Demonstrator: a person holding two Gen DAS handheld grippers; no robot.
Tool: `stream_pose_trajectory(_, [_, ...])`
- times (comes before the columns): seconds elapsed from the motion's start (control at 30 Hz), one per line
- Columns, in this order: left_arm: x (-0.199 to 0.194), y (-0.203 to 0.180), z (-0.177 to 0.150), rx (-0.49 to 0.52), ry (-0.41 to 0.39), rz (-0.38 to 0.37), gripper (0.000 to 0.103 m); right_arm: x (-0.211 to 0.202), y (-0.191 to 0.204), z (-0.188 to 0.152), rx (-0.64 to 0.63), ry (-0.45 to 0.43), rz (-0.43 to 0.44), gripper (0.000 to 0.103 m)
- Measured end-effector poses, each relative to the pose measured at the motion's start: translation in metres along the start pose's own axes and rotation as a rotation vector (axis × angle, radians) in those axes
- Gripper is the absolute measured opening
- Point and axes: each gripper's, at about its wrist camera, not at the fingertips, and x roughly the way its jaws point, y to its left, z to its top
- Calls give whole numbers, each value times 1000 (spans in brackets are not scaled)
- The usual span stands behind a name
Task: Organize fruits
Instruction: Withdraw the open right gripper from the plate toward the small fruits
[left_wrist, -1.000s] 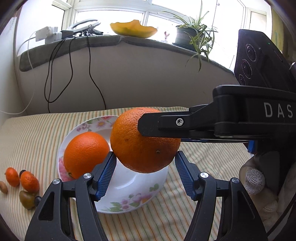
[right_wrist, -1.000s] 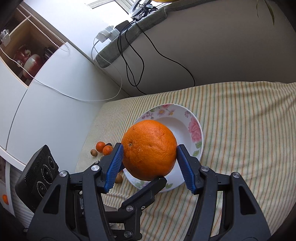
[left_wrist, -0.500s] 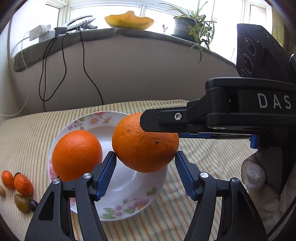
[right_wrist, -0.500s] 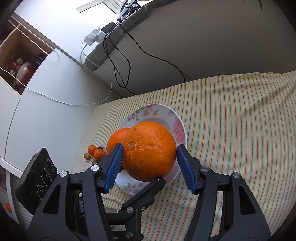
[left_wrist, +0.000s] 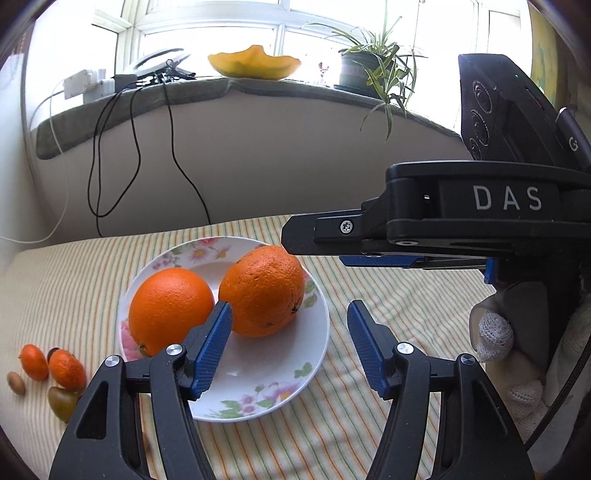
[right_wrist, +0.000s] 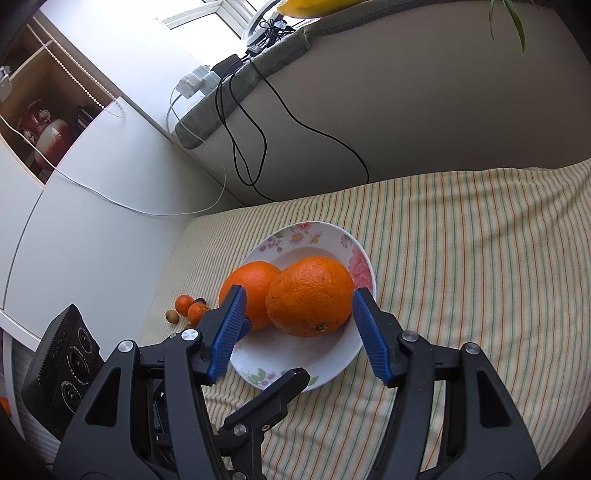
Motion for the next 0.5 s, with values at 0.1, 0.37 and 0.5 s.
stream_pose_trajectory(0.1, [-8, 2, -1, -1, -10, -2, 63, -4, 5, -3, -14, -7, -7, 65])
stream_pose_trajectory(0.37, [-32, 12, -12, 18, -33, 9, 63, -17, 19, -12, -47, -51, -35, 70])
stream_pose_trajectory(0.5, [-45, 25, -20, 13, -39, 26, 63, -19, 31, -21, -88, -58, -58, 75])
